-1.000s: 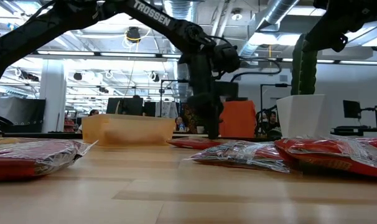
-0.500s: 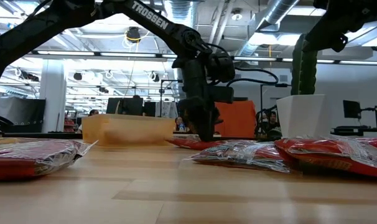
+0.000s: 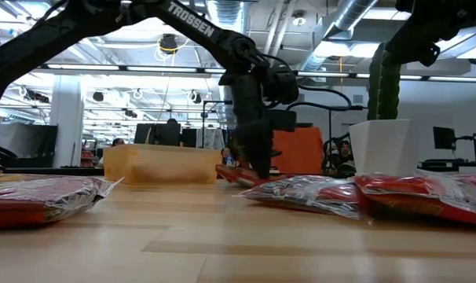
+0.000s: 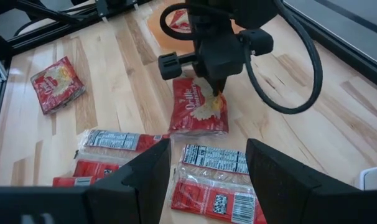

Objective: Sort popcorn bags into baskets
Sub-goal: Put the red popcorn bag into the orange bin

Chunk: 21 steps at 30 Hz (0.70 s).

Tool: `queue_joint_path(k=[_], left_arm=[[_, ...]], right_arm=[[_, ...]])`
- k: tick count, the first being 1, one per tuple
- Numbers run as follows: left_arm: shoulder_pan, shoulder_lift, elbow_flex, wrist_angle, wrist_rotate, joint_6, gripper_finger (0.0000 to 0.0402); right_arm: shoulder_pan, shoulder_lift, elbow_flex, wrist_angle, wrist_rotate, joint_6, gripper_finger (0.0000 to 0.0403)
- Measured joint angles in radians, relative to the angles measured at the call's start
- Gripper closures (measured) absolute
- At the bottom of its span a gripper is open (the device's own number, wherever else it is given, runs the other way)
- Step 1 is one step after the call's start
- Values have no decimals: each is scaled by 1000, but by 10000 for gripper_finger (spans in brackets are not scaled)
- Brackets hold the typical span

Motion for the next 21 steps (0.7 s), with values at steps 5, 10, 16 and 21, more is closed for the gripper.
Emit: queue_joint_path(k=[5,10,16,21], left_arm=[[-2,4,113,-83,96,-114,401],[-2,3,219,-169,104,-179,400],[-1,1,359,-291,105,-217,400],[-1,-47,391,-345,110,-252,401]], right_arm=[[0,0,0,0,0,0,168],[0,0,0,0,0,0,168],[0,0,0,-1,0,0,168],[0,0,0,-6,0,0,168]])
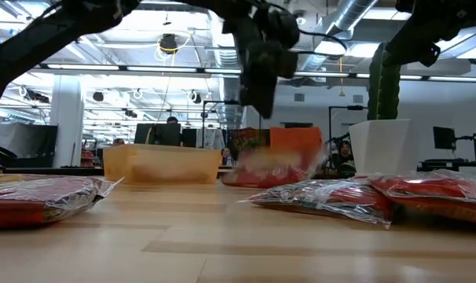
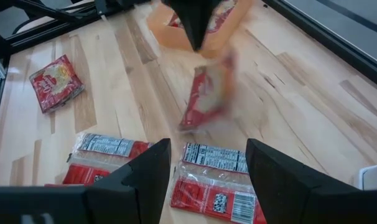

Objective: Sort popcorn bags into baskets
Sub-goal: Put the red popcorn bag into the orange bin

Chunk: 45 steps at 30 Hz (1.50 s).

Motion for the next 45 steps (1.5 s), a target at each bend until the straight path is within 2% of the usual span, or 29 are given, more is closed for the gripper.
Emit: queue_joint_path(k=[3,6,8,11,14,17,19,24,28,35,38,42,45], left_arm=[[0,-42,-1,-1,-3,-25,401],[-2,-64,0,19,-96,-16,401],[-5,-62,0,40,-135,55,401],[-17,-43,0,91,-126,152,383],[-40,-1,0,120,-98,234,338],[-56,56,-1,158,-102,252,275],[-63,94,-1,176,-125,239,230],[-102,182,-1,166,-255,185,128],[-127,195,-6,151,-272,189,81],[-148,194,-24,170,-278,236,72],[-150,194,-65,249,-268,259,76],[-151,192,-109,315,-315,306,81],[-150,180,-175,378,-312,323,86]], right_arm=[[0,0,0,-1,0,0,168],[0,0,0,-4,0,0,168],[0,0,0,-7,0,0,168],[0,0,0,-8,0,0,168],[0,0,0,-8,-1,0,168],[0,0,0,-8,-3,6,168],[0,0,0,-12,-3,22,168],[0,0,0,-22,-5,37,168],[0,0,0,-30,-5,40,168],[0,0,0,-30,-7,47,168],[0,0,0,-31,-7,47,168],[0,0,0,-30,-7,47,168],[0,0,0,-30,-8,46,168]])
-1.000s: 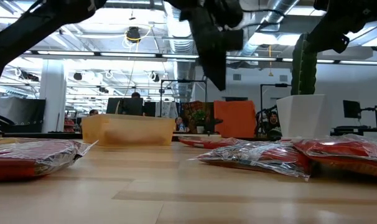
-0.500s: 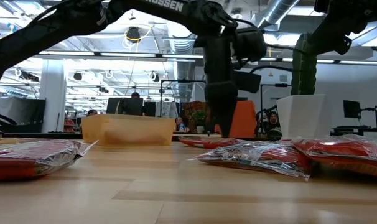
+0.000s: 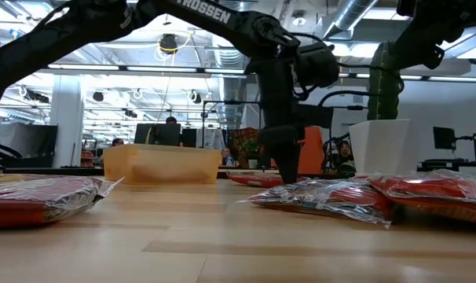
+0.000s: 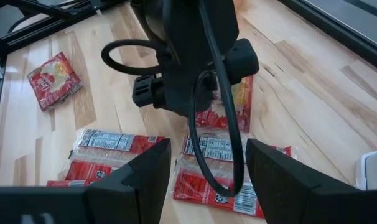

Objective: Sort popcorn bags into baskets
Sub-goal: Put the red popcorn bag into the orange bin

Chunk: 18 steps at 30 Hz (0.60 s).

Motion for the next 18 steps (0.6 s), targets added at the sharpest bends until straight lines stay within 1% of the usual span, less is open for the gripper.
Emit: queue_joint_path(k=[3,6,9,14,15,16,18], left_arm=[[0,-1,-31,3,-17,-32,105],[-2,-3,-63,1,-27,-66,148],[-3,-2,-66,-18,-34,-95,217],[-6,3,-54,-17,-50,-132,355],[-5,5,-43,-26,-56,-140,375],[-4,6,-31,-40,-53,-154,385],[-7,7,-8,-65,-45,-179,386]], right_arm=[[0,0,0,-1,0,3,168],[0,0,0,-12,0,14,168],[0,0,0,-29,1,31,168],[0,0,0,-39,1,41,168],[0,0,0,-39,1,43,168],[0,0,0,-39,1,43,168],[1,0,0,-39,1,43,168]])
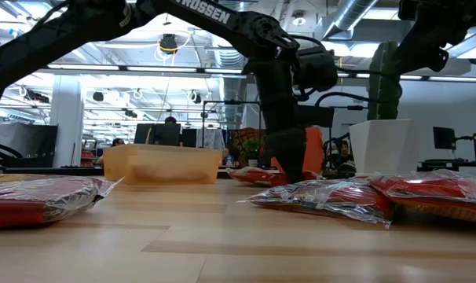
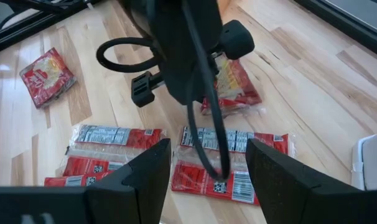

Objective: Sort popcorn bags into baskets
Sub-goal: Put the red popcorn bag into the orange bin

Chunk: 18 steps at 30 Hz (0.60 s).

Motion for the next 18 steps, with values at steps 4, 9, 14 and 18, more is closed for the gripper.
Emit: queue_joint_path(k=[4,9,14,18], left_arm=[[-11,5,88,-107,16,-52,389],[-15,-39,187,-246,47,-125,397],[0,-182,154,-291,93,-215,399],[12,-274,156,-365,1,-268,399]], right_arm=[[0,0,0,0,0,0,168],[0,0,0,-5,0,-8,168],[-1,0,0,-5,2,-11,168],[-2,0,0,-10,8,-11,168]])
